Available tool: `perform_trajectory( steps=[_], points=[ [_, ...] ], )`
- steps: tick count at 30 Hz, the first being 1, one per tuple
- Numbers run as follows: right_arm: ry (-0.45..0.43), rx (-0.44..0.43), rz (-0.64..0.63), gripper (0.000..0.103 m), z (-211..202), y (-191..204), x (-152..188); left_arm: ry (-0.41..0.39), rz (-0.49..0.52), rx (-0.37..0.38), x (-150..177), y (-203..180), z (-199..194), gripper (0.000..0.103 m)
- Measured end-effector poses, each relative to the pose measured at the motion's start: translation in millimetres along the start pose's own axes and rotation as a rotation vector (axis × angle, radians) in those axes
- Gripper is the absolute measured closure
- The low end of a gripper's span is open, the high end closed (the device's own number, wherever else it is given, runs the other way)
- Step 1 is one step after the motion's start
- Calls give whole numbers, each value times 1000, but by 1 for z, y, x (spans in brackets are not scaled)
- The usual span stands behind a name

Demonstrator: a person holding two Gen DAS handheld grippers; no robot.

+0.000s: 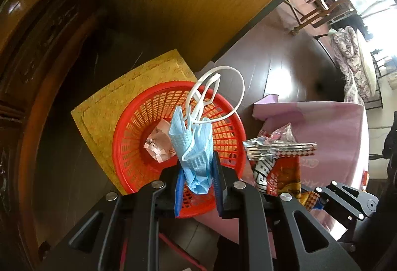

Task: Collect trash
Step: 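Carry the mask and snack bag to the red basket and release both, then return both grippers to the table toward the orange box and plastic wrapper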

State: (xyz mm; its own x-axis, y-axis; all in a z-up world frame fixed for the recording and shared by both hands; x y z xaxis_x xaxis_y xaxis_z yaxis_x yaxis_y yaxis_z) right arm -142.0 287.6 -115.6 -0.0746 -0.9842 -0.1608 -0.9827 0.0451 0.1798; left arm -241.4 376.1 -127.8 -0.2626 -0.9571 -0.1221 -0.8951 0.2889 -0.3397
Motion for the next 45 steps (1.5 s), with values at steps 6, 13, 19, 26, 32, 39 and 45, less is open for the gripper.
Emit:
perform_trajectory(
  steps=[6, 13, 19, 26, 32, 39, 45],
  points=[
    [-7, -7, -13, 63, 11, 3, -7, 11, -27, -25, -2, 5, 3, 74],
    [-31, 7, -9, 49, 14, 1, -8, -2, -50, -58, -1, 8, -1, 42],
    [-77, 20, 11, 49, -7, -8, 0, -24, -35, -83, -3, 5, -12, 40],
    [-172, 30, 93, 49, -56, -30, 29, -59, 32, -81, 4, -19, -35, 32],
    [-286, 44, 215, 49, -103, -56, 72, -99, 149, -53, 18, -62, -58, 27],
    [-453, 102, 424, 49, -158, -104, 162, -139, 372, 1, 54, -148, -75, 22],
    [-525, 178, 567, 49, -186, -143, 237, -119, 544, 46, 98, -219, -69, 20]
  ],
)
Point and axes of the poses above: each gripper's, at about its wrist camera, not at the fingertips, and z roughly the way its jaws point, y to its left, x to its underside, the point moved 5 cm from there along z, roughly the way its jaws point
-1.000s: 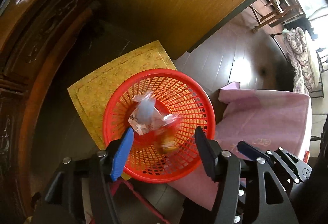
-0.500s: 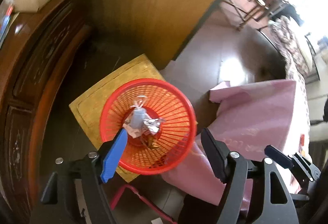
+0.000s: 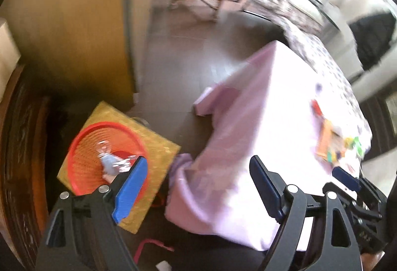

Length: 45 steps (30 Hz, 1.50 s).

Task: Collect trash
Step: 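Return both grippers to the table toward the orange box and plastic wrapper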

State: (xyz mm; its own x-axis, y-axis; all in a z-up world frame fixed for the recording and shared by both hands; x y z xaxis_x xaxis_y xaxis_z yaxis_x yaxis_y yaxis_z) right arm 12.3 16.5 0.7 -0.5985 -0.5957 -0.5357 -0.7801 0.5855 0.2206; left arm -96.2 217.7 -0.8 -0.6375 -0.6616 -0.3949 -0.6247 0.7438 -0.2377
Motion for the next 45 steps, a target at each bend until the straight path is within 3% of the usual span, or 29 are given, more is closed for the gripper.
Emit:
perform_trajectory(
  steps=[3, 13, 20, 28, 35, 37, 39, 45],
  points=[
    [-38, 83, 43, 49, -16, -36, 10, 26, 64, 31, 5, -40, 10, 19],
    [-149, 186, 246, 42, -43, -134, 31, 81, 242, 53, 19, -140, 46, 16],
    [-110, 275, 345, 40, -36, -182, 51, 115, 325, 72, 22, -191, 70, 16],
    [-64, 240, 403, 40, -11, -198, 58, 145, 430, 91, 28, -240, 94, 16],
    [-65, 214, 421, 41, -3, -195, 61, 161, 448, 101, 29, -248, 101, 16],
    [-60, 198, 413, 45, -2, -193, 60, 157, 451, 102, 29, -248, 100, 16],
    [-66, 181, 407, 59, -5, -190, 59, 156, 450, 102, 28, -248, 101, 15],
    [-89, 214, 403, 63, -26, -191, 62, 177, 454, 104, 32, -247, 104, 15]
  ],
)
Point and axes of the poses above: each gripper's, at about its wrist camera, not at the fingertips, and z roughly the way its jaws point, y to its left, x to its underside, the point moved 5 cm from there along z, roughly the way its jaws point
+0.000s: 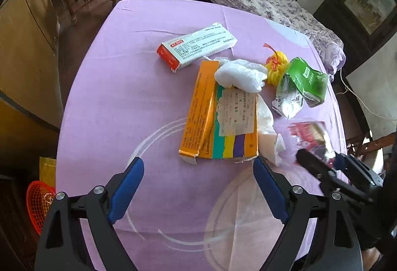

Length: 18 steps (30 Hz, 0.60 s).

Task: Collect trash
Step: 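Return both grippers to the table toward the orange box and plastic wrapper, then grasp the orange medicine box with the left gripper while the right gripper grasps the pink plastic wrapper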

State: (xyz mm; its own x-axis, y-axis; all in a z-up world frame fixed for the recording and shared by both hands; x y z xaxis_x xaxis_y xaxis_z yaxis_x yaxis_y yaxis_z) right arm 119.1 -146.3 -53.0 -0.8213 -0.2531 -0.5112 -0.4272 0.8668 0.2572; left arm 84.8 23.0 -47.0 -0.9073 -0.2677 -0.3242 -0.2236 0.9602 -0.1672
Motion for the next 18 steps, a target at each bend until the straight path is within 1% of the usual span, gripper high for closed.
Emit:
perform_trajectory(
  steps=[3, 6, 8, 11, 15, 18],
  points=[
    [0, 6, 3, 64, -5, -3, -1, -7, 19, 15, 1, -3, -5, 15],
    [10, 29, -1, 64, -5, -6, 0, -20, 34, 25, 2, -7, -8, 14],
    [18, 25, 3, 64, -2, -5, 0, -24, 42, 26, 0, -12, -7, 12],
    [18, 15, 3, 64, -2, -5, -1, -12, 48, 18, -4, -17, 1, 11],
    [20, 8, 12, 64, -2, -9, -1, 20, 24, 30, -14, -17, 16, 11],
    [26, 5, 18, 64, 0, -10, 0, 25, -3, 40, -22, -15, 24, 11]
  ],
)
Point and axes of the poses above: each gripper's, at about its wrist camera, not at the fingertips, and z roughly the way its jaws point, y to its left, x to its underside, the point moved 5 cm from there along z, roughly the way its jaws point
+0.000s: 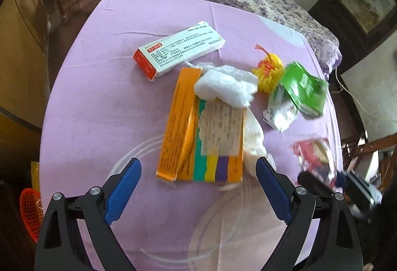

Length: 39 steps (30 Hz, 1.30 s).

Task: Collect trash
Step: 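Grasp the orange medicine box with the left gripper while the right gripper grasps the pink plastic wrapper, then carry the box and wrapper to the red basket and release both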

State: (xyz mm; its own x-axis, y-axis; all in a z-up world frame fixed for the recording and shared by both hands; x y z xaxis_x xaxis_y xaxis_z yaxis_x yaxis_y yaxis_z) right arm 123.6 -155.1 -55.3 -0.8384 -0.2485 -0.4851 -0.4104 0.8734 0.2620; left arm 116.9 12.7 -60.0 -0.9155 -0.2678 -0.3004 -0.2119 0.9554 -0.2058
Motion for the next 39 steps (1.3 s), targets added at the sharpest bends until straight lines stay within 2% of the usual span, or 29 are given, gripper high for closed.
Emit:
perform_trajectory(
  steps=[4, 7, 13, 14, 15, 16, 23, 27, 33, 39],
  points=[
    [-1, -4, 2, 63, 0, 0, 0, 7, 2, -28, -6, 1, 13, 13],
    [2, -3, 5, 63, 0, 0, 1, 8, 14, -44, -6, 1, 19, 20],
    [9, -6, -1, 63, 3, 2, 2, -24, 46, -88, -17, 0, 23, 23],
    [10, -6, -1, 63, 3, 1, 2, -30, 51, -96, -18, 0, 23, 26],
    [13, -6, -1, 63, 4, 2, 3, -43, 62, -118, -19, 0, 22, 41],
    [13, -6, 0, 63, 4, 1, 3, -56, 81, -138, -20, -1, 21, 43],
    [7, -6, -7, 63, 3, 3, 3, -68, 69, -101, -4, 8, 0, 45],
    [7, -24, -2, 63, 2, 5, 2, -30, 57, 4, 16, 10, -18, 45],
    [-22, -39, -5, 63, -3, 6, 0, -61, 51, 12, 37, 13, -41, 45],
    [-45, -77, -7, 63, -13, 26, 3, -117, 6, 3, 58, 30, -77, 45]
  ],
)
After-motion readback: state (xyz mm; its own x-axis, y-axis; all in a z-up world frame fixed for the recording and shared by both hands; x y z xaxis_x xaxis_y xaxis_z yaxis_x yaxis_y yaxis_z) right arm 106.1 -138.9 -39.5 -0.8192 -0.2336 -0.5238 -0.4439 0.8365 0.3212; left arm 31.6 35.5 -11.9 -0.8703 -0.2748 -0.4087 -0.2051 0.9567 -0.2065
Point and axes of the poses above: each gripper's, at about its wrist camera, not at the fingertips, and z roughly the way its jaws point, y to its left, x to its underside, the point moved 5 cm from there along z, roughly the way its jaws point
